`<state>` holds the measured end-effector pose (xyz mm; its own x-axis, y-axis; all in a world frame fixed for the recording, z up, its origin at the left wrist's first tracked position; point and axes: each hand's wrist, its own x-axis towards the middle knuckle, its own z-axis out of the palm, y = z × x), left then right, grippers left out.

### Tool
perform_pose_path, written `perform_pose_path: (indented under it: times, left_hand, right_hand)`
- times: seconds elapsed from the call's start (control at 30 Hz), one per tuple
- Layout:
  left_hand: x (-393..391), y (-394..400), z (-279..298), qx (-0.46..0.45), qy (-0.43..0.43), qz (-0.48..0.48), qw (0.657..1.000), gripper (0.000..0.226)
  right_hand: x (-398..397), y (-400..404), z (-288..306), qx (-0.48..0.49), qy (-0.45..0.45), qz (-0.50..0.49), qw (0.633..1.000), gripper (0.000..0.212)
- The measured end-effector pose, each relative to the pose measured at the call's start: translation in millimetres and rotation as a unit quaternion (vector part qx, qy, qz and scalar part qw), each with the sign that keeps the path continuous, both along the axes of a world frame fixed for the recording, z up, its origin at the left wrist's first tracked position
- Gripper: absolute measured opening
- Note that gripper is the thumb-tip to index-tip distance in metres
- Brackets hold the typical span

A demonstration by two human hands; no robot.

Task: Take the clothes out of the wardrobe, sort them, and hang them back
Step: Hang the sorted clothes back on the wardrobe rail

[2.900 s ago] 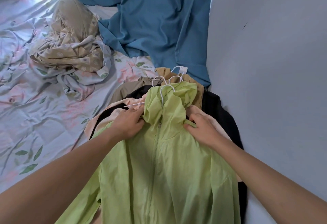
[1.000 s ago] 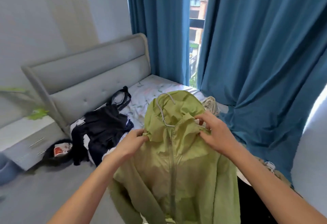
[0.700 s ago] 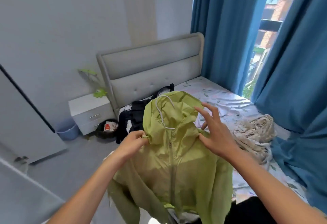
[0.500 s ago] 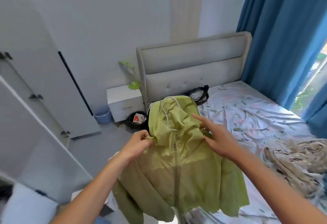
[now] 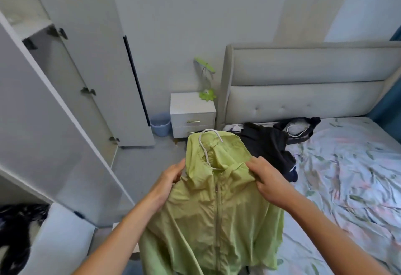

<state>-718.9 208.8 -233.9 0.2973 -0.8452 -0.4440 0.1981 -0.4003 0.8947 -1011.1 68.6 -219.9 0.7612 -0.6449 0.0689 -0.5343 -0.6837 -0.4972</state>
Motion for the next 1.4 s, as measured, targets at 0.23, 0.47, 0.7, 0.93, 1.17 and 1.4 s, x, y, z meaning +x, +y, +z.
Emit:
perform_pose_path:
  times: [0.23,0.47,0.7,0.93,1.17,1.4]
  left_hand:
    - [80.2,-47.5,18.1,0.0,-0.098,0.057,0.994,0.084]
    - [147.4,-109.9,3.5,0.042,-0.138,0.103,0.984,0.087]
    - [232.2,-196.1,-29.1,0.069,-0.159,0.211,0.962,0.077]
    - [290.8,-242.7,-6.6,0.098,-0.272,0.303,0.908,0.041]
    - [367.8,-241.2,-12.4,0.117,-0.264,0.415,0.863,0.037]
    - [469.7,-249.0,-39.8,0.14,-0.226,0.523,0.81,0.033]
  right_hand:
    - [84.4,-64.6,15.0,0.018,0.045,-0.006,0.999,0.039]
    - [164.7,-154.6,15.6,0.012,0.044,0.062,0.997,0.035]
    - [250.1,-279.4,-5.6,-0.004,0.017,0.134,0.991,0.021]
    - [341.6,-373.6,6.6,-0.045,0.005,0.164,0.985,0.038]
    - [453.5,-426.2,-6.0,-0.063,-0.001,0.15,0.987,0.016]
    - [592.6,-461.8,-13.2,-0.089,0.02,0.161,0.983,0.024]
